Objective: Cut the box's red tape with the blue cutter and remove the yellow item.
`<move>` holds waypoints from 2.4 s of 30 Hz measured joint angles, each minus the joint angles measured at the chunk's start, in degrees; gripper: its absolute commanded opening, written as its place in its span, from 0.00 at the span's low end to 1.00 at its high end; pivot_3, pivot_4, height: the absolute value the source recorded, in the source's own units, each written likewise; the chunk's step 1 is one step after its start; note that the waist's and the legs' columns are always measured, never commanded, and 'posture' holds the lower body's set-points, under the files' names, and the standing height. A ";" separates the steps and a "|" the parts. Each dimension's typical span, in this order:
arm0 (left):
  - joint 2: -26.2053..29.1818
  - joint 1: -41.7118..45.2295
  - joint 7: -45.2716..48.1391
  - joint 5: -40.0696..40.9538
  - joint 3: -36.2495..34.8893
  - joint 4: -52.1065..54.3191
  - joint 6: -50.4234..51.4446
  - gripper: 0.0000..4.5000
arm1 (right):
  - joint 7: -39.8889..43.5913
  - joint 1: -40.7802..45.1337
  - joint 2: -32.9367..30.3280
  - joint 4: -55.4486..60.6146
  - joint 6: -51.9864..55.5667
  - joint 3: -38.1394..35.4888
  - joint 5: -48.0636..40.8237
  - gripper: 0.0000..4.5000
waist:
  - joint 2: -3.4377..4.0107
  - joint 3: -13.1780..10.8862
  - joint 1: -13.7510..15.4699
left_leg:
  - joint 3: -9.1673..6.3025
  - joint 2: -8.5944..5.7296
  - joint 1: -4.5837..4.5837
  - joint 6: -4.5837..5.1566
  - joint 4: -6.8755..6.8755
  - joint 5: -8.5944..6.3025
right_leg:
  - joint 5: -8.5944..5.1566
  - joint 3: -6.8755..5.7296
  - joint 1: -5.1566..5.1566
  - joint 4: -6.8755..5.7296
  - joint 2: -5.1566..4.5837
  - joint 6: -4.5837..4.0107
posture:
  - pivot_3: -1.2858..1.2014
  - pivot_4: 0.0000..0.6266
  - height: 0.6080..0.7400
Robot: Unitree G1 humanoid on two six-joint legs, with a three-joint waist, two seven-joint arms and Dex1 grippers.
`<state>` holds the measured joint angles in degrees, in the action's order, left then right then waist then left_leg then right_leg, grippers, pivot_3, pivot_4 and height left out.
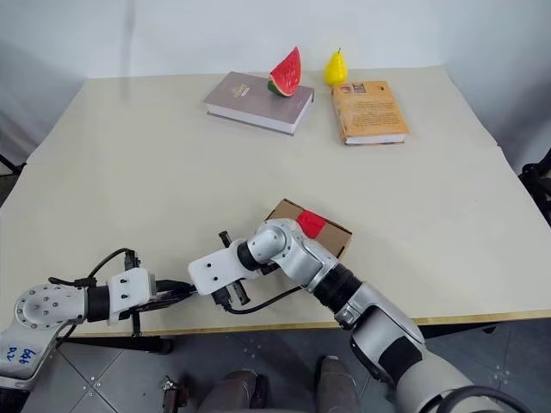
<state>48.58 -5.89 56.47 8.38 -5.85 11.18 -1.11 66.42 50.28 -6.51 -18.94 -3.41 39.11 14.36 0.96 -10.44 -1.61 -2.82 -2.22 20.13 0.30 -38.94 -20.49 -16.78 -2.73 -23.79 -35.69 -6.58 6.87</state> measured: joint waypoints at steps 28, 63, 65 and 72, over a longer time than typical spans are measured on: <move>-16.60 21.18 -23.81 -11.21 -2.37 -22.76 -35.47 0.09 | -7.07 21.23 -10.20 6.63 73.33 -29.42 -31.51 0.99 | -0.11 -0.05 -0.15 | 0.18 0.01 1.12 -0.08 -0.13 0.00 | 0.06 -0.44 -1.19 -0.30 -0.01 0.11 | 0.52 0.24 1.00; -18.31 23.03 -30.93 -8.80 0.28 -19.21 -24.35 0.57 | -13.74 24.96 -4.97 -6.07 71.41 -30.64 -36.36 0.04 | -0.16 -0.03 -0.18 | 0.14 -0.07 1.23 -0.06 -0.23 0.01 | 0.08 -0.34 -1.36 -0.51 -0.06 0.14 | 0.52 0.24 1.00; -17.18 22.44 -29.61 -6.10 -0.74 -17.43 -21.05 0.71 | -14.80 24.96 -5.69 -5.29 71.41 -31.30 -36.50 0.04 | -0.17 -0.02 -0.24 | 0.15 -0.07 1.24 -0.06 -0.23 0.01 | 0.08 -0.33 -1.37 -0.52 -0.06 0.14 | 0.52 0.24 1.00; -8.58 12.56 -19.74 9.01 -7.60 -6.15 0.97 1.00 | -17.82 24.12 -11.59 -1.59 72.22 -37.29 -37.55 0.04 | -0.17 -0.02 -0.50 | 0.16 -0.01 1.27 -0.06 -0.16 0.01 | 0.08 -0.03 -1.42 -0.50 -0.12 0.13 | 0.52 0.24 1.00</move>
<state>40.00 6.67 36.73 17.39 -13.45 5.03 -0.14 48.61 74.40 -18.10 -20.53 68.81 1.83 -23.20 0.79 -10.46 -2.11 -2.66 -2.22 21.40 0.25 -39.10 -20.48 -16.71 -2.76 -25.21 -36.19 -6.69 7.00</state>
